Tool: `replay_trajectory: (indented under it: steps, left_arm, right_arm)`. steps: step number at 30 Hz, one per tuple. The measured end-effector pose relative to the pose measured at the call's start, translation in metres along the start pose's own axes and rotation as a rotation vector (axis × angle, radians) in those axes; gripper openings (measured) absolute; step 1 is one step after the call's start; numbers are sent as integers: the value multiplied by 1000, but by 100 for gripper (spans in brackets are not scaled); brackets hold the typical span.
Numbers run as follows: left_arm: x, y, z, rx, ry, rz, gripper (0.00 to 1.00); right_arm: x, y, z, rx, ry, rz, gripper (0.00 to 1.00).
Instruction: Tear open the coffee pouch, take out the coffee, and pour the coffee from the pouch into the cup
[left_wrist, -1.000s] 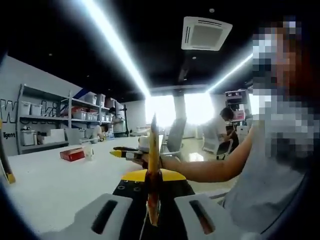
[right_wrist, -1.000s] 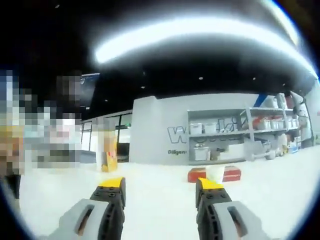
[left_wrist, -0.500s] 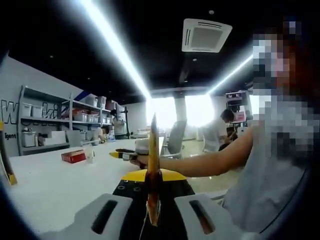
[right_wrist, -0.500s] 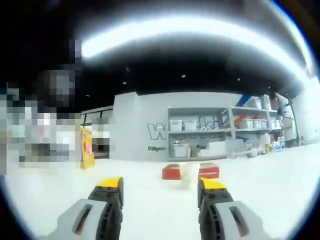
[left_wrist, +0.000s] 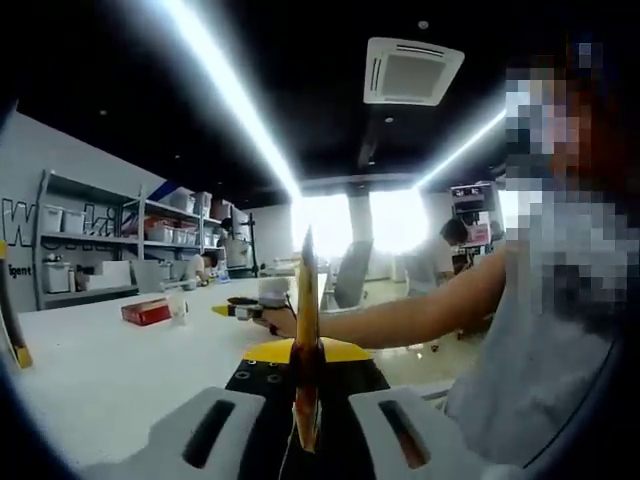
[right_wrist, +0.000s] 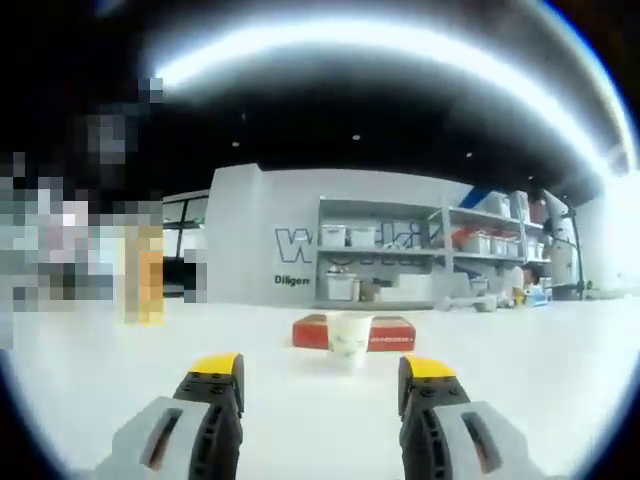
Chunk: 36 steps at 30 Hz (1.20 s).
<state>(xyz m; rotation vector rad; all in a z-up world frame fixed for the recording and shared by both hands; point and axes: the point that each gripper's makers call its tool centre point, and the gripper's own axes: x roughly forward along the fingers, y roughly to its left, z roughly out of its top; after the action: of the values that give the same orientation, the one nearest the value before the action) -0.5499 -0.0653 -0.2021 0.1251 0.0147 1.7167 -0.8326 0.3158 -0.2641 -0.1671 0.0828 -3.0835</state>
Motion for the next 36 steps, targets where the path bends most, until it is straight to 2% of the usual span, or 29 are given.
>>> replay_trajectory:
  steps: [4, 10, 16, 20, 32, 36]
  left_arm:
    - [0, -3, 4, 0, -12, -8, 10]
    - [1, -2, 2, -8, -7, -3, 10]
    - [5, -3, -1, -16, 4, 0, 10]
    - [8, -1, -1, -17, 10, 5, 10]
    - [11, 9, -3, -18, 28, 47, 10]
    - [10, 11, -3, -15, 32, 62, 10]
  right_arm:
    - [11, -6, -3, 4, 10, 3, 63]
    - [19, -2, -7, 6, 33, 24, 63]
    - [40, -10, -13, 10, 57, 26, 63]
    - [54, -11, -17, -31, 79, 37, 62]
    - [89, -21, -22, -35, 87, 56, 59]
    - [110, -28, -27, -41, 97, 59, 58]
